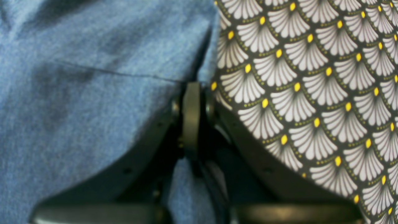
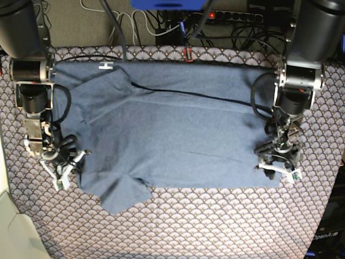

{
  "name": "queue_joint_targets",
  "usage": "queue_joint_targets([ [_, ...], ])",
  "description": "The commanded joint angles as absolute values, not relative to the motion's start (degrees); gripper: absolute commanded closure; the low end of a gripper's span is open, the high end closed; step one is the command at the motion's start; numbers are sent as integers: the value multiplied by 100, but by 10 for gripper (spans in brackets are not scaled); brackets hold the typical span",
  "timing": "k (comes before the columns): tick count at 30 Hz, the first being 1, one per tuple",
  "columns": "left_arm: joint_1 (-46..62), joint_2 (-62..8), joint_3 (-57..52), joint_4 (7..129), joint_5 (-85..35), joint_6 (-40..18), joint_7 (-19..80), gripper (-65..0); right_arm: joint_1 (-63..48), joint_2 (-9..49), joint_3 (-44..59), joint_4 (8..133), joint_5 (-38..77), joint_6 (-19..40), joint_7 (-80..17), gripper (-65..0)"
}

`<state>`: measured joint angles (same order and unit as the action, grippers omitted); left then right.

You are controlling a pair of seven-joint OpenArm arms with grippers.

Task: Fold the T-shirt properly
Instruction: 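Lower both grippers and grasp the shirt's hem corners, then lift the hem and fold it toward the collar with both grippers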

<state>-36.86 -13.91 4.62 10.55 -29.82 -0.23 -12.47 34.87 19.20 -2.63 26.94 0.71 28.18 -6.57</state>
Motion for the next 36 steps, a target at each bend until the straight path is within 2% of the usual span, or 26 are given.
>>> queue_joint_targets([
  [1, -3749, -1429, 462, 1059, -3037, -31, -875, -318, 3635, 1982, -251, 2774, 110, 2800, -620, 0],
  [7, -3758, -1429, 462, 1059, -3037, -31, -804, -57, 3635, 2000, -251, 2774, 110, 2800, -629, 0],
  [9, -3758, -1437, 462, 1059, -3037, -31, -804, 0, 3635, 2009, -251, 2774, 110, 2800, -629, 0],
  [18, -3785, -1437, 462, 1130, -3037, -31, -796, -7, 3635, 2009, -251, 2774, 110, 2800, -629, 0],
  [29, -2870, -1604, 409, 3459, -3090, 22, 259, -7, 3495, 2079, -251, 2853, 119, 2800, -637, 0],
  [36, -2431, -1771, 400, 4268, -3099, 31, 462, -6, 2730, 2141, -224, 4154, 119, 2800, -971, 0],
])
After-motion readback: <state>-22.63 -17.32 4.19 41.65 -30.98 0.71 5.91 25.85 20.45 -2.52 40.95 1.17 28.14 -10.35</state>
